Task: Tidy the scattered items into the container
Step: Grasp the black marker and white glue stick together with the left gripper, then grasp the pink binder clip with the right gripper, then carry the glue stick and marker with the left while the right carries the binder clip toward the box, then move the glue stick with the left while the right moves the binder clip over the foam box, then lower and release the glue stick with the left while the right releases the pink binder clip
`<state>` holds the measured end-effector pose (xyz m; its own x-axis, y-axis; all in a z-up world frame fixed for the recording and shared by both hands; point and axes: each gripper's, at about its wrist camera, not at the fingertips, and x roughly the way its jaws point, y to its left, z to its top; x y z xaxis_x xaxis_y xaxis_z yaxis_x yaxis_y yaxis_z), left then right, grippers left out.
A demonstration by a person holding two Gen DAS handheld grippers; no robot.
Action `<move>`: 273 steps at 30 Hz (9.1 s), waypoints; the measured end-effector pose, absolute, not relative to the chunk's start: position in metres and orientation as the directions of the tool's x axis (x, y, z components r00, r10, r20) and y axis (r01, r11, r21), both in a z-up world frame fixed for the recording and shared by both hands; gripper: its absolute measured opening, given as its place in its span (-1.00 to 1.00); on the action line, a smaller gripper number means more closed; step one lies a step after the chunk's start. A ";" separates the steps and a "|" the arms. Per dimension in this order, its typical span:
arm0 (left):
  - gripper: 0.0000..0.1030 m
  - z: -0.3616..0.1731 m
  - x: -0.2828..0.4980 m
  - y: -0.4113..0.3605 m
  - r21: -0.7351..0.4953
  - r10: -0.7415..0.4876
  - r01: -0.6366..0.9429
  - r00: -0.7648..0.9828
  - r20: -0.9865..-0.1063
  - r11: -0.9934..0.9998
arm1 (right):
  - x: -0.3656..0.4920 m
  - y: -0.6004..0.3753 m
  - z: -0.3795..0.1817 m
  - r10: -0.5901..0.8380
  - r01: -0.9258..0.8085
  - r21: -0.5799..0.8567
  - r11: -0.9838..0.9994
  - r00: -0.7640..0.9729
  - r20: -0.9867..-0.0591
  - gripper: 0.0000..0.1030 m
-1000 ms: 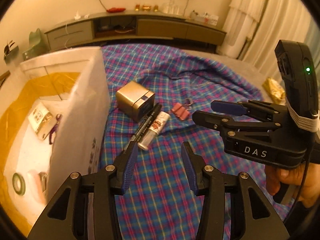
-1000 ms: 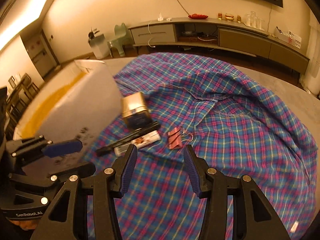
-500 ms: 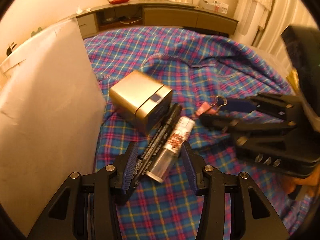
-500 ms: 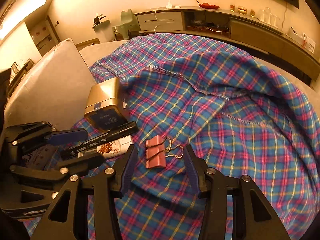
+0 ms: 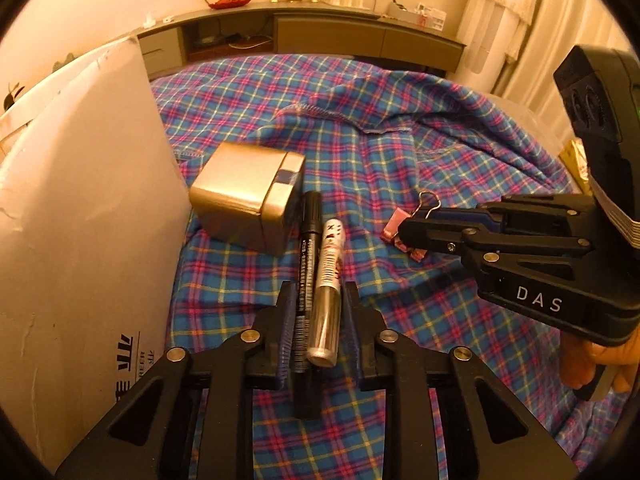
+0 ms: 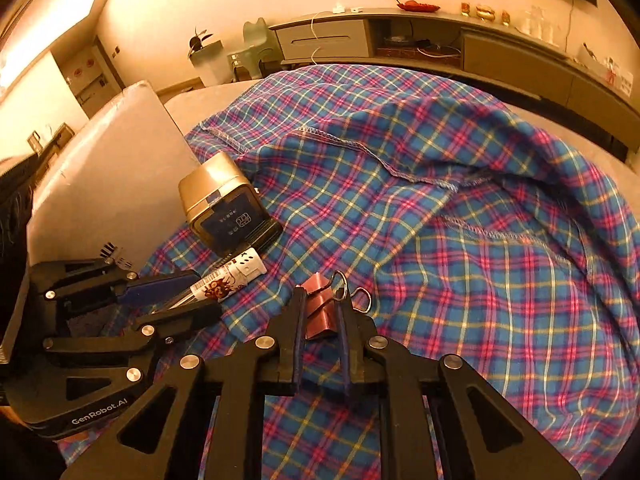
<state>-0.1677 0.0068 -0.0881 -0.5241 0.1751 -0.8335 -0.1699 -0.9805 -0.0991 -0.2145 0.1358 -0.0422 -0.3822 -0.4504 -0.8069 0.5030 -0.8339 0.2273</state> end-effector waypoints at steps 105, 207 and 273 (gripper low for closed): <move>-0.62 -0.095 -0.129 0.044 -0.203 0.338 -0.322 -0.449 -0.827 -0.925 | -0.135 0.182 -0.043 -0.267 0.295 0.133 -0.946 -0.478 -0.837 -0.31; -0.62 0.086 0.024 -0.169 -0.444 0.371 -0.172 -0.833 -0.411 -0.879 | 0.050 0.012 0.146 -0.466 0.551 0.051 -0.833 -0.648 -0.602 -0.32; -0.62 0.004 -0.059 -0.278 -0.495 0.246 0.181 -0.694 -0.676 -0.850 | -0.052 -0.121 0.079 -0.446 0.725 0.018 -0.688 -0.404 -0.799 -0.32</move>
